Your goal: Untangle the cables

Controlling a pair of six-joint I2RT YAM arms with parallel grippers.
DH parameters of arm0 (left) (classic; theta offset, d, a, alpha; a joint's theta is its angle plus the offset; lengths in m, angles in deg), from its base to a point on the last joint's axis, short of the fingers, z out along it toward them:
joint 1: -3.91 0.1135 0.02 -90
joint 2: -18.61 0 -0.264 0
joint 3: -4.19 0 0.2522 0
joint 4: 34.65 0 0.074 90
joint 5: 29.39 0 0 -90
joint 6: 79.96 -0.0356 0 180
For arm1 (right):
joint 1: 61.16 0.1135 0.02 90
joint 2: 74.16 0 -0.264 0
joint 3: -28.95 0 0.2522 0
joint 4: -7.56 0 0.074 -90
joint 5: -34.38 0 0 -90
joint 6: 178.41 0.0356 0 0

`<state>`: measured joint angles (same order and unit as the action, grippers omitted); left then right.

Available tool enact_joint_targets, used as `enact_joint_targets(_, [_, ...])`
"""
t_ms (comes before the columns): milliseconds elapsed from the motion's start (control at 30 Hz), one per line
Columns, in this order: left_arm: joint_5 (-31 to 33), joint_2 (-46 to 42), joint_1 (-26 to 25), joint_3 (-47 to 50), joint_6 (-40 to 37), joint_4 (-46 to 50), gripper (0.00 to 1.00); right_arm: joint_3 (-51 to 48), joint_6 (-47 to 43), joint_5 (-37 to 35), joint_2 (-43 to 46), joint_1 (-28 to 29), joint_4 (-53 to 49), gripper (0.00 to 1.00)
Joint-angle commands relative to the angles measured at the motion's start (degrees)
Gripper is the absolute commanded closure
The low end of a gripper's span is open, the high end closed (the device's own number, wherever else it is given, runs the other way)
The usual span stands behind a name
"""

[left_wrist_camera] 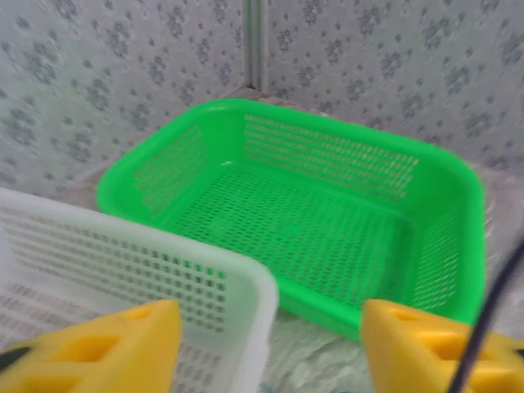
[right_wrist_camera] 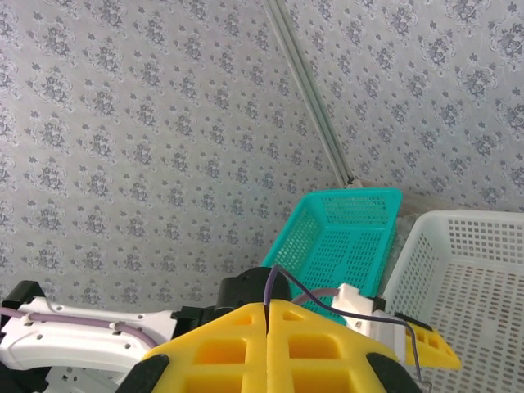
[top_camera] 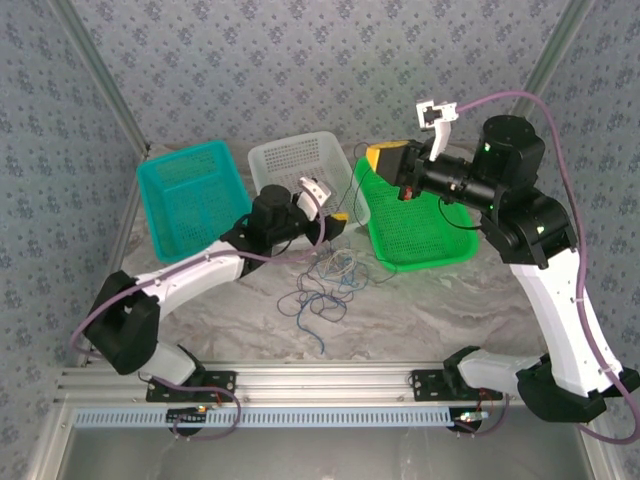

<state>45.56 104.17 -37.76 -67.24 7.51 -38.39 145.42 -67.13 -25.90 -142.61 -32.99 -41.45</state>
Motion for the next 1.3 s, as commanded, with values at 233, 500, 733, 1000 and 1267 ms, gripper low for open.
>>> enact_joint_targets(233, [0.87, -5.41, -0.12, -7.6, -0.85, 4.24, 1.0, 2.58, -3.33, -1.2, 0.15, -1.61, -4.79, 1.0])
enact_joint_targets(500, [3.06, -9.16, -0.02, -20.57, -7.1, 17.9, 1.0, 0.14, -5.17, -1.94, -0.71, -2.44, -4.32, 1.0])
enact_joint_targets(733, [5.22, -9.47, 0.1, -24.68, -9.25, 19.0, 1.0, -2.4, -7.03, -4.59, -1.56, -2.47, -2.84, 1.0])
enact_joint_targets(1000, [6.55, -5.36, 5.66, -25.91, -7.74, 18.19, 1.0, -2.83, -6.35, -5.6, -5.56, -2.5, 4.47, 1.0])
enact_joint_targets(1267, [6.53, -0.04, 12.88, -26.26, -3.45, 17.71, 1.0, -0.38, -4.61, -6.25, -11.35, -2.41, 12.38, 1.0])
